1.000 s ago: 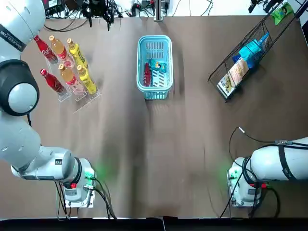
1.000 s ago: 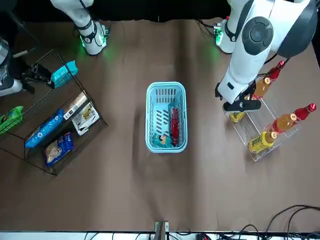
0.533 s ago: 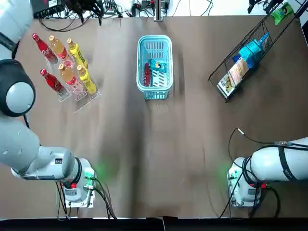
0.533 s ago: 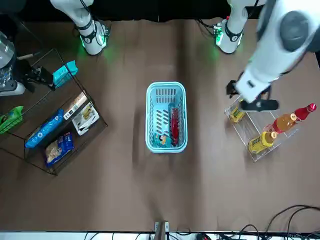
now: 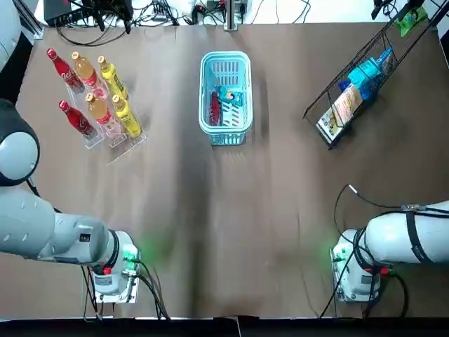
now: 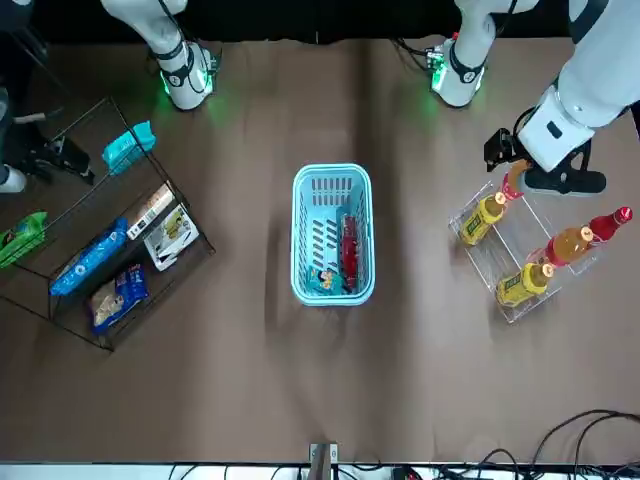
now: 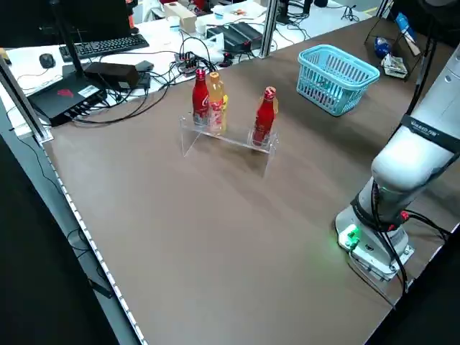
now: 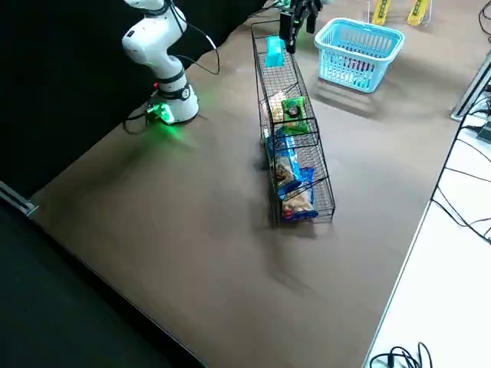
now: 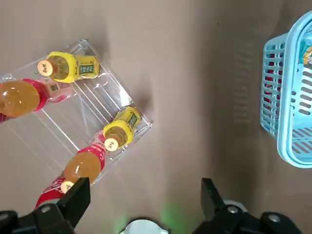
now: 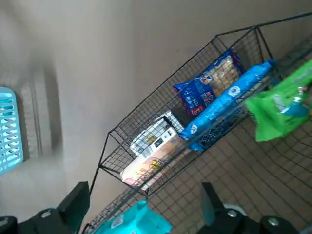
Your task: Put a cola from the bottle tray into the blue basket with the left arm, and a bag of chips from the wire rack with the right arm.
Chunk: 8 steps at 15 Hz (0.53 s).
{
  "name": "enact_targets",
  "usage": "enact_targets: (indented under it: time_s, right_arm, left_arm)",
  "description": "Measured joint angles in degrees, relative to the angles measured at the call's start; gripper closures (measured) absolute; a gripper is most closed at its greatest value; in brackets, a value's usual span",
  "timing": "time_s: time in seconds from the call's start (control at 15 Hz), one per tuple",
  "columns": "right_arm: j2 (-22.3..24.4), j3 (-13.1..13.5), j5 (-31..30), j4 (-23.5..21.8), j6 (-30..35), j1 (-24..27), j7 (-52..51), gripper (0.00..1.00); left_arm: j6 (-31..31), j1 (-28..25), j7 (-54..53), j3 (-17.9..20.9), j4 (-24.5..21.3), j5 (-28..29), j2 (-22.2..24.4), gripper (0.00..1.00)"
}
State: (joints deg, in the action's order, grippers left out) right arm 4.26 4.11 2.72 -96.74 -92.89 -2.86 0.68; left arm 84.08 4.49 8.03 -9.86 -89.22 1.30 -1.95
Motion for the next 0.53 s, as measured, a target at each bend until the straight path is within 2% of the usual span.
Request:
enact_targets:
  time_s: [0.33,0.53]
  right_arm:
    - [0.11,-0.22,0.00,-0.45,0.39,0.07,0.00,0.00]
    - [0.11,-0.69,0.00,-0.58,0.58,-0.06,0.00,0.00]
  left_arm:
    - [0.64,0.22,-1.34,4.12,-0.01,0.15,0.01,0.00]
    - [0.86,0.39,-1.50,4.75,-0.01,0.14,0.01,0.00]
